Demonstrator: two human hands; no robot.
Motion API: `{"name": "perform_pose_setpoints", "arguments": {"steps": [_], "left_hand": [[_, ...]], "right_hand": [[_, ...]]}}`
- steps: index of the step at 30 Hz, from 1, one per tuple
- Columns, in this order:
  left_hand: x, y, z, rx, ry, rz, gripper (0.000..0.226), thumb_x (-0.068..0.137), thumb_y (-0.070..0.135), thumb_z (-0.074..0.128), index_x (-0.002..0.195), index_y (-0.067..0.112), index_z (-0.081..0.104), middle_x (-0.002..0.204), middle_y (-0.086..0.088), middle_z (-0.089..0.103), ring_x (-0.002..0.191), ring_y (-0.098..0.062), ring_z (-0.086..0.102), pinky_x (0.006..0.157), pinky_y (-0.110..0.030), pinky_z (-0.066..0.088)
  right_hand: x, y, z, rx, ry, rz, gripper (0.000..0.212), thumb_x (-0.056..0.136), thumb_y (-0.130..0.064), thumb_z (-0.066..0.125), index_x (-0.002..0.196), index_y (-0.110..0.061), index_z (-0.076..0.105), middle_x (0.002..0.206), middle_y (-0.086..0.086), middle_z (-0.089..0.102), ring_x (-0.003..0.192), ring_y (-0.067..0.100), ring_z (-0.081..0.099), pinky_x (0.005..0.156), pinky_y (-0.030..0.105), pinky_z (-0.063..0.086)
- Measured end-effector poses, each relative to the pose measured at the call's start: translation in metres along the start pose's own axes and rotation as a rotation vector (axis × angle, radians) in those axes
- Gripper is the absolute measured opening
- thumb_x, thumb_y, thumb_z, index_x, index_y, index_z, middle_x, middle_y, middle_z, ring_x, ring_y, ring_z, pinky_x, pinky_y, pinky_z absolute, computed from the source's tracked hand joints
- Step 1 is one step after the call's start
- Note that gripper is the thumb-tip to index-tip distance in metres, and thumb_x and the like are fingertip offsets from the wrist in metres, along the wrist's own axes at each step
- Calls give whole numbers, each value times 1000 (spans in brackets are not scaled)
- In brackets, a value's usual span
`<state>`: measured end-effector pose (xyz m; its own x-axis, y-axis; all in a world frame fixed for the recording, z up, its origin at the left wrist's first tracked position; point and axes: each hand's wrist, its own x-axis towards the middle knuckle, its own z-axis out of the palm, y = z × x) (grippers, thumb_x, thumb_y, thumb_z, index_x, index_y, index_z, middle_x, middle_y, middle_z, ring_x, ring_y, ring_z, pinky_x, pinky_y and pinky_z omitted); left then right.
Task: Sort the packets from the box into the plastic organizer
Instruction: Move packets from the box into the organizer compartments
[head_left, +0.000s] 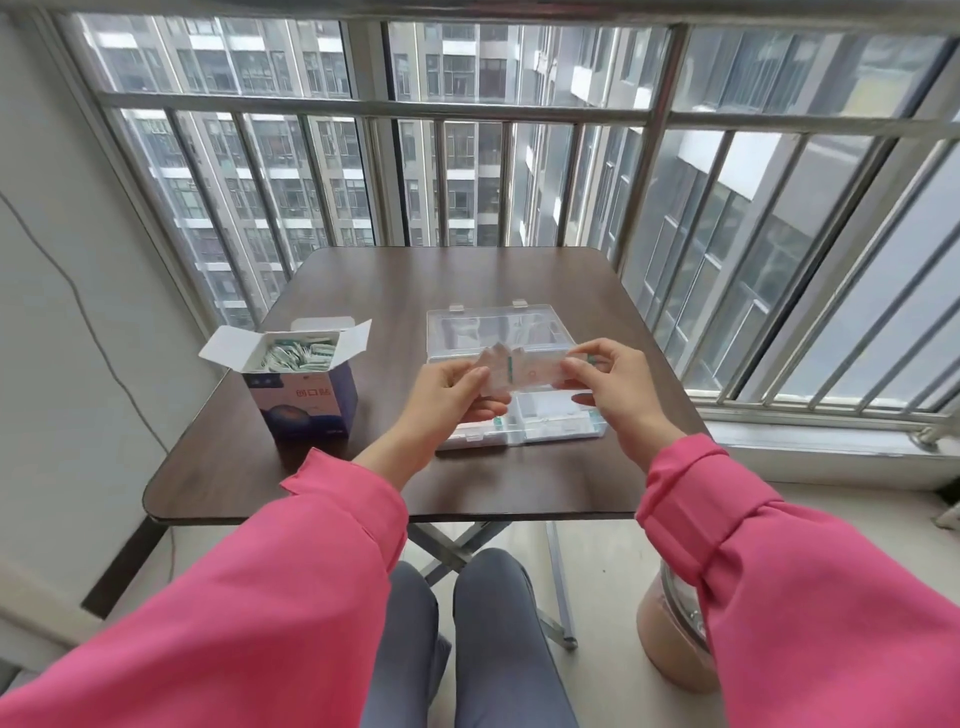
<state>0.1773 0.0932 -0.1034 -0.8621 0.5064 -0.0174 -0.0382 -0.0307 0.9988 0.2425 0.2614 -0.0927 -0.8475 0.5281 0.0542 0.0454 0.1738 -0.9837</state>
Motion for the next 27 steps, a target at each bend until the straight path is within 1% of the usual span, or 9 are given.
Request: {"name": "perform_pose_setpoints", "arguments": {"steps": [3,7,12,15,18,19,21,24,27], "left_hand": [[5,-2,-3,31,121,33,19,100,7,40,94,2,57,71,-11,64,49,-5,64,51,-13,52],[12,-6,-7,48,284,82,25,100,8,41,81,12,57,73,-12,66,50,-5,65,50,-13,51],[13,-8,-8,53,281,98,25,100,9,41,81,13,58,74,-11,67,52,-6,65,51,-13,51],[13,-8,-8,49,289,109,26,100,8,41,81,14,58,73,-11,66,51,-6,65,51,-13,50],[13,-8,-9,54,285,108,26,100,8,41,81,14,58,74,-12,67,51,-5,65,51,-13,51],[12,-9,-9,58,282,105,25,100,8,41,82,13,58,74,-12,67,51,-5,65,51,-13,51],[11,-9,-9,70,272,102,25,100,9,41,82,13,59,74,-12,67,52,-5,65,51,-13,50],[11,-9,-8,85,263,112,25,99,8,42,81,13,58,73,-10,67,52,-5,65,51,-13,50],[12,-8,-10,84,294,129,26,99,9,42,81,14,59,72,-9,67,52,-6,65,53,-14,51]], "right_hand": [[6,6,-5,-47,44,62,21,87,0,59,74,-16,55,74,7,58,58,13,61,45,14,46],[11,17,-11,-213,31,87,18,83,5,60,81,-13,58,79,12,57,56,18,62,48,15,48],[12,18,-8,-537,-26,-10,14,79,5,58,80,-9,63,72,12,62,55,17,63,47,10,45],[12,17,-7,-674,-91,-20,15,77,4,58,80,-9,65,72,11,64,69,24,63,60,23,49],[9,16,-6,-745,-116,-21,14,76,0,61,80,-13,65,85,13,66,85,29,64,80,35,53],[8,16,-4,-761,-115,-25,14,76,-2,61,79,-16,63,89,13,66,89,30,63,83,38,52],[7,16,-1,-807,-118,-46,15,77,-3,59,80,-18,60,95,13,65,94,30,60,84,39,50],[6,17,2,-872,-109,-79,17,79,-3,55,88,-15,64,104,10,63,97,29,59,82,36,49],[1,18,4,-954,-113,-108,13,87,-16,56,95,-16,67,109,9,57,103,27,56,82,34,46]]}}
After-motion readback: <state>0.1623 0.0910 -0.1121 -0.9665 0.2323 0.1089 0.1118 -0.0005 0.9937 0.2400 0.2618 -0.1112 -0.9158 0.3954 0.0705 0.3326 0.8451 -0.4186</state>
